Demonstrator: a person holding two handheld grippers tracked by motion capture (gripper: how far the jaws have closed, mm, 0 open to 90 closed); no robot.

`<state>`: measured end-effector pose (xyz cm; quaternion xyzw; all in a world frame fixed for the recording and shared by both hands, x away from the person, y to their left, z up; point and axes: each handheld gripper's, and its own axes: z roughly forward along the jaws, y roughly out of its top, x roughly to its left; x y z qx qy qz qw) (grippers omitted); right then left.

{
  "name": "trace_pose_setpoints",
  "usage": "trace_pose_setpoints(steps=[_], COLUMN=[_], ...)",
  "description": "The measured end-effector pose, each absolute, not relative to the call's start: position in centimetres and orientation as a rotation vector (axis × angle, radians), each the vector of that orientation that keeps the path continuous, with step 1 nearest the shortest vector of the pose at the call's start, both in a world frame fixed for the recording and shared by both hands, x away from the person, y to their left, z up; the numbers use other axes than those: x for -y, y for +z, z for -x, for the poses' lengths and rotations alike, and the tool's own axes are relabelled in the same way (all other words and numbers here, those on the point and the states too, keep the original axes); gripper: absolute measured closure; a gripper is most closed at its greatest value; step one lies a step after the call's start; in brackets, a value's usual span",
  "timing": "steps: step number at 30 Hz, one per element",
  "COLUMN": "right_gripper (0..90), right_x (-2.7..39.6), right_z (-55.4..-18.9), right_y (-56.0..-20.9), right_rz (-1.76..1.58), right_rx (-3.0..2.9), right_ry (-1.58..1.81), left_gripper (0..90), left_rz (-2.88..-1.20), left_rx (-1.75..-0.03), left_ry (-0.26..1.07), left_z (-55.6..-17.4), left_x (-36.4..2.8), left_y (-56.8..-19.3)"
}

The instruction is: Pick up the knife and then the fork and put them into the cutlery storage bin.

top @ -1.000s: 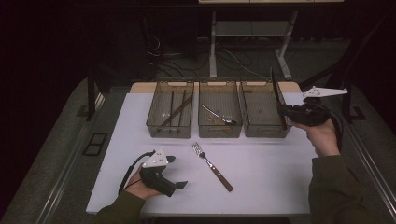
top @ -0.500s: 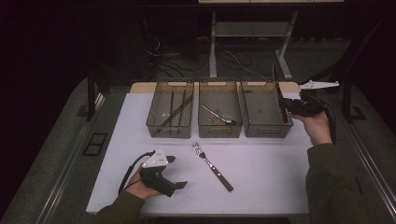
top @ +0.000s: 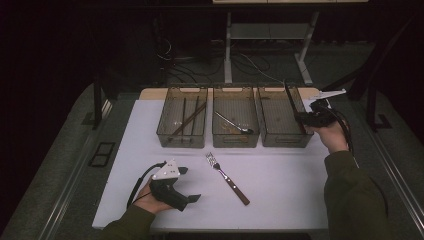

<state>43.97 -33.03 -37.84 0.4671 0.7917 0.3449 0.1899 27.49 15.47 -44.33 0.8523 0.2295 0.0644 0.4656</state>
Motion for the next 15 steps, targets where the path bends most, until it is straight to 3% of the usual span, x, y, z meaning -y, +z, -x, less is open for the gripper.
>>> trace_pose_setpoints(steps=[12, 15], right_gripper=[76.5, 69.8], right_x=[32.6, 32.4], right_z=[-44.5, -44.5], right_y=[-39.1, -39.2], right_rz=[-1.328, -1.326], right_rx=[-2.297, -2.299], right_ry=[0.843, 0.829], left_gripper=[0.0, 0.0], left_rz=[-2.093, -2.091], left_rx=[-0.564, -0.564], left_ry=[0.154, 0.154], left_z=[-27.5, -27.5], left_x=[-15.5, -15.5], left_y=[-44.3, -44.3])
